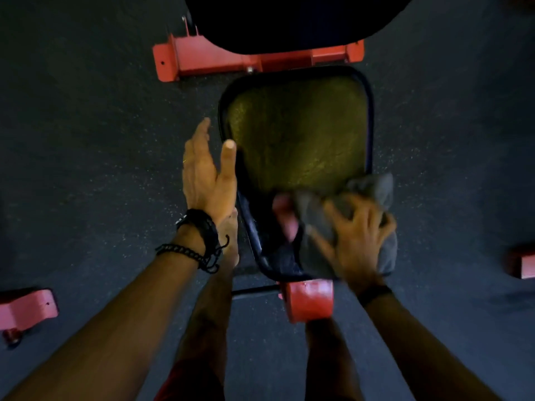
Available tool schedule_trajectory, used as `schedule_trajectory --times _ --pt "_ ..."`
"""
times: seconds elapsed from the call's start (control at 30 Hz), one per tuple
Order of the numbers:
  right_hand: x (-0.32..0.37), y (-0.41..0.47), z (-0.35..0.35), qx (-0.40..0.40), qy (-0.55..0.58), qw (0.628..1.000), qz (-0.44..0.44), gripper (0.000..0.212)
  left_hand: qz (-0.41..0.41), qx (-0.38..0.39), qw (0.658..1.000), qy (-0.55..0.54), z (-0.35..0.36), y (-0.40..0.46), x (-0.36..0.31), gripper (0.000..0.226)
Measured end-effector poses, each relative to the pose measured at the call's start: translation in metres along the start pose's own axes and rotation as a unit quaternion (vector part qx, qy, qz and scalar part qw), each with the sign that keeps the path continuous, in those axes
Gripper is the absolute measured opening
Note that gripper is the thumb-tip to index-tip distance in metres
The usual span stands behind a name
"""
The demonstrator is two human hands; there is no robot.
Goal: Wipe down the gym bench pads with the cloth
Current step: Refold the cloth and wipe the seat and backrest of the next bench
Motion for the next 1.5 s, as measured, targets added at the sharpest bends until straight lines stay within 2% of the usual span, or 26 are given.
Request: schedule_trajectory --times 0.07,0.13,0.27,0.33,0.43,0.5,0.57,0.6,0.7,0.77,0.8,0.83,0.9,0.97,1.03,1.07,1.13,1.2,1.23,1.27,1.3,1.33,1.4,1.43,1.47,1.5 --pt "0.000 0.058 -0.004 -0.028 0.031 0.977 0.207 0.055 0.007 0.037 0.999 0.022 0.015 -0.003 0.002 0.065" --pt "0.034 0.096 -0.003 -0.035 0.049 0.964 0.261 0.057 0.006 0.057 0.998 0.022 0.027 -0.007 0.008 0.065" --pt "0.087 0.033 0.004 -0.028 0.039 0.998 -0.037 0.062 -0.020 0.111 0.994 -0.004 0.022 -0.015 0.025 0.076" --pt "0.062 -0.024 0.008 -0.003 0.015 0.998 -0.065 0.071 -0.031 0.144 0.989 0.021 0.015 -0.018 0.027 0.080" --pt "0.002 -0.026 0.001 0.001 0.024 0.995 0.096 0.060 -0.031 0.132 0.990 0.040 0.009 -0.018 0.020 0.074" --pt "-0.012 0.020 -0.007 -0.030 0.070 0.964 0.255 0.055 -0.034 0.115 0.992 0.031 0.009 -0.013 0.016 0.072" --pt "0.008 0.062 -0.007 -0.040 0.088 0.936 0.340 0.057 -0.038 0.103 0.994 0.017 0.009 -0.013 0.017 0.070" --pt "0.027 0.072 -0.004 -0.036 0.079 0.944 0.319 0.058 -0.037 0.095 0.995 0.015 0.008 -0.015 0.018 0.068" --pt "0.084 0.027 0.005 -0.016 0.056 0.996 0.061 0.062 -0.023 0.063 0.998 -0.002 -0.002 -0.019 0.021 0.054" --pt "0.083 -0.041 0.011 -0.004 0.047 0.996 -0.072 0.070 -0.020 0.047 0.999 -0.009 -0.013 -0.017 0.021 0.047" --pt "0.070 -0.070 0.013 0.003 0.036 0.995 -0.095 0.073 -0.017 0.047 0.999 -0.011 -0.017 -0.014 0.021 0.045" --pt "0.049 -0.084 0.015 0.003 0.031 0.997 -0.077 0.073 -0.012 0.051 0.999 -0.012 -0.020 -0.010 0.019 0.043" --pt "0.006 -0.064 0.011 -0.029 0.057 0.996 0.059 0.063 0.007 0.057 0.998 -0.011 -0.025 -0.001 0.013 0.041" --pt "-0.012 -0.014 0.003 -0.055 0.109 0.954 0.273 0.057 0.015 0.060 0.998 -0.006 -0.020 0.009 0.011 0.040" --pt "0.012 0.015 -0.003 -0.054 0.087 0.919 0.381 0.061 0.014 0.041 0.999 0.004 -0.013 0.011 0.011 0.040" --pt "0.035 0.015 -0.002 -0.044 0.080 0.931 0.352 0.065 0.012 0.027 0.999 0.013 -0.010 0.009 0.011 0.040" --pt "0.086 -0.024 0.007 -0.003 0.091 0.981 0.173 0.074 0.029 0.022 0.998 0.042 -0.003 0.001 0.003 0.044" --pt "0.100 -0.086 0.013 0.018 0.077 0.997 0.020 0.086 0.075 0.063 0.991 0.097 0.006 -0.009 -0.009 0.048" --pt "0.089 -0.101 0.016 0.015 0.072 0.997 0.001 0.094 0.098 0.090 0.983 0.124 0.010 -0.013 -0.014 0.049" --pt "0.068 -0.101 0.021 -0.008 0.072 0.996 0.043 0.096 0.118 0.112 0.976 0.147 0.013 -0.016 -0.019 0.052" --pt "0.039 -0.089 0.025 -0.030 0.090 0.985 0.147 0.089 0.138 0.130 0.967 0.171 0.017 -0.017 -0.025 0.055" --pt "0.006 -0.074 0.027 -0.077 0.125 0.944 0.296 0.076 0.164 0.147 0.955 0.200 0.021 -0.018 -0.029 0.057" --pt "-0.034 -0.058 0.030 -0.184 0.215 0.771 0.571 0.063 0.224 0.170 0.926 0.252 0.034 -0.018 -0.031 0.058" --pt "-0.025 -0.059 0.031 -0.182 0.226 0.717 0.634 0.063 0.253 0.174 0.913 0.269 0.040 -0.018 -0.031 0.057" --pt "-0.002 -0.067 0.032 -0.162 0.225 0.709 0.649 0.061 0.275 0.181 0.902 0.280 0.046 -0.020 -0.031 0.056" --pt "0.031 -0.081 0.031 -0.157 0.233 0.727 0.627 0.059 0.292 0.190 0.893 0.286 0.052 -0.020 -0.031 0.055"
Point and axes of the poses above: each hand's wrist, its own y-axis towards the middle knuckle, its own z-axis out of the palm, x = y × z, the point moved 5 cm from there along y, towards the middle knuckle, and after that the axes turned 5 degrees about -y, right-handed, at the moved point
